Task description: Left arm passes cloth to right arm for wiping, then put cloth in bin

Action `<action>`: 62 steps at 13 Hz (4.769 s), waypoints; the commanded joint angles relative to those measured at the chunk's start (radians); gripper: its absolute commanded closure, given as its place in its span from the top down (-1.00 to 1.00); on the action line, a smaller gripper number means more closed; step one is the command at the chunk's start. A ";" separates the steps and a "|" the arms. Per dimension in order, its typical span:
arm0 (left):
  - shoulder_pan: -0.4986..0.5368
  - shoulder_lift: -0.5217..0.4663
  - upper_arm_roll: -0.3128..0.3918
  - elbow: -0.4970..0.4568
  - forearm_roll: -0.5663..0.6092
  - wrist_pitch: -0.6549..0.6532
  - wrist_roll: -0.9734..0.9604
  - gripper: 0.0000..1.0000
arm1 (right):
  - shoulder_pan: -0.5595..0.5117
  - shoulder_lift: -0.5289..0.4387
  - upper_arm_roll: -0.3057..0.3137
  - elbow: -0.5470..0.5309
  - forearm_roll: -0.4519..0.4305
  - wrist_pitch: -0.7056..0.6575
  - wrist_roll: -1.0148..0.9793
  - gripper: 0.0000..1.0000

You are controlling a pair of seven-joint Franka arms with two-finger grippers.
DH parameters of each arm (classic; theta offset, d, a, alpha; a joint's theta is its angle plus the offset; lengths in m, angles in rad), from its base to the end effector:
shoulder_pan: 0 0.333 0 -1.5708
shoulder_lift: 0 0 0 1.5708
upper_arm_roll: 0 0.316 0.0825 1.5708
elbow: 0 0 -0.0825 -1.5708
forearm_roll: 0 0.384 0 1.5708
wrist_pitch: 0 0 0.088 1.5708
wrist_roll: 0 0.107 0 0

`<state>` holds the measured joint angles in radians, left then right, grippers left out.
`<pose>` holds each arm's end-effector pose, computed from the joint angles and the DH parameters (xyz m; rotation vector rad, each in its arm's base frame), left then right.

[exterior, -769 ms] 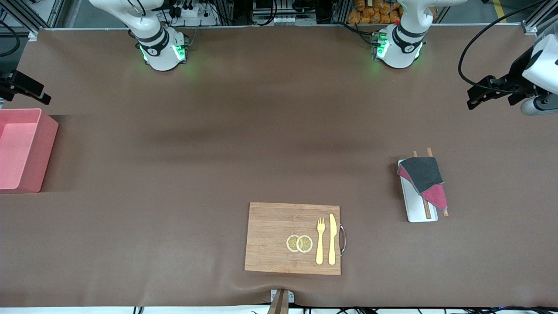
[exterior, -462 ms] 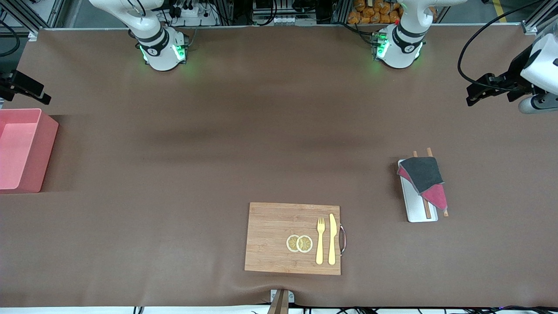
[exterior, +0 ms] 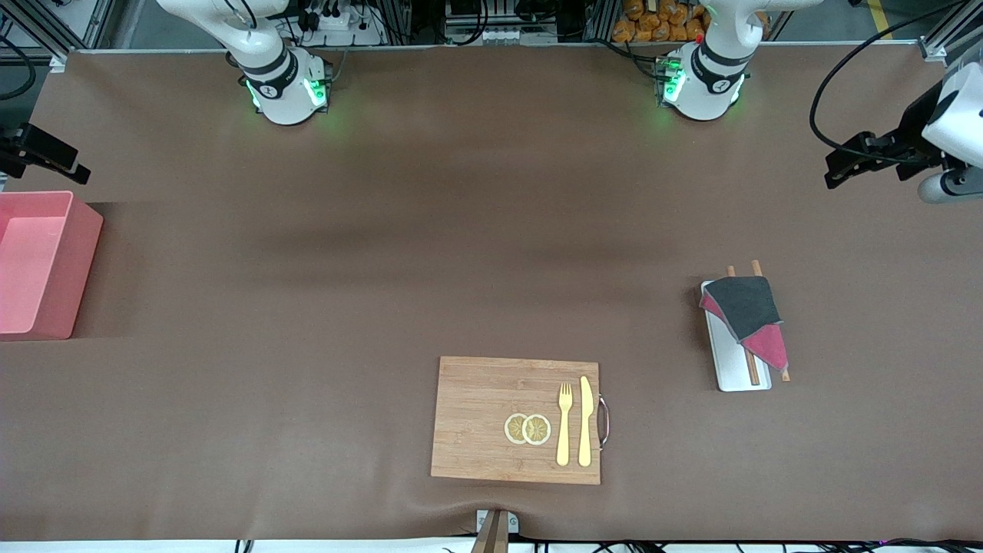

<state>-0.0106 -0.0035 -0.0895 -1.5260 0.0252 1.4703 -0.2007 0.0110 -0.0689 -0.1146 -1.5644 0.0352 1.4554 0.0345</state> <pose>0.5408 -0.0515 0.6388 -3.1036 -0.1592 0.0743 0.5184 -0.0522 0.6545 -3.0897 0.2078 0.0605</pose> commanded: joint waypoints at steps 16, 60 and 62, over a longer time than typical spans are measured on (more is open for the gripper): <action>0.086 0.324 -0.015 -0.362 0.053 0.700 0.026 0.68 | 0.076 0.118 -0.007 0.053 0.018 -0.001 0.002 1.00; -0.379 0.483 -0.375 0.036 -0.188 0.726 -1.094 -1.00 | 0.501 0.528 -0.005 0.052 0.677 0.422 0.952 1.00; -0.385 0.502 -0.377 0.059 -0.192 0.781 -1.158 -1.00 | 0.515 0.544 -0.005 0.052 0.677 0.431 0.943 1.00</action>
<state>-0.3800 0.4652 -0.4735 -1.5231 -0.1720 2.2225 -1.2996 0.5159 0.4455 -0.1091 -1.5357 0.6911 1.8792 0.9738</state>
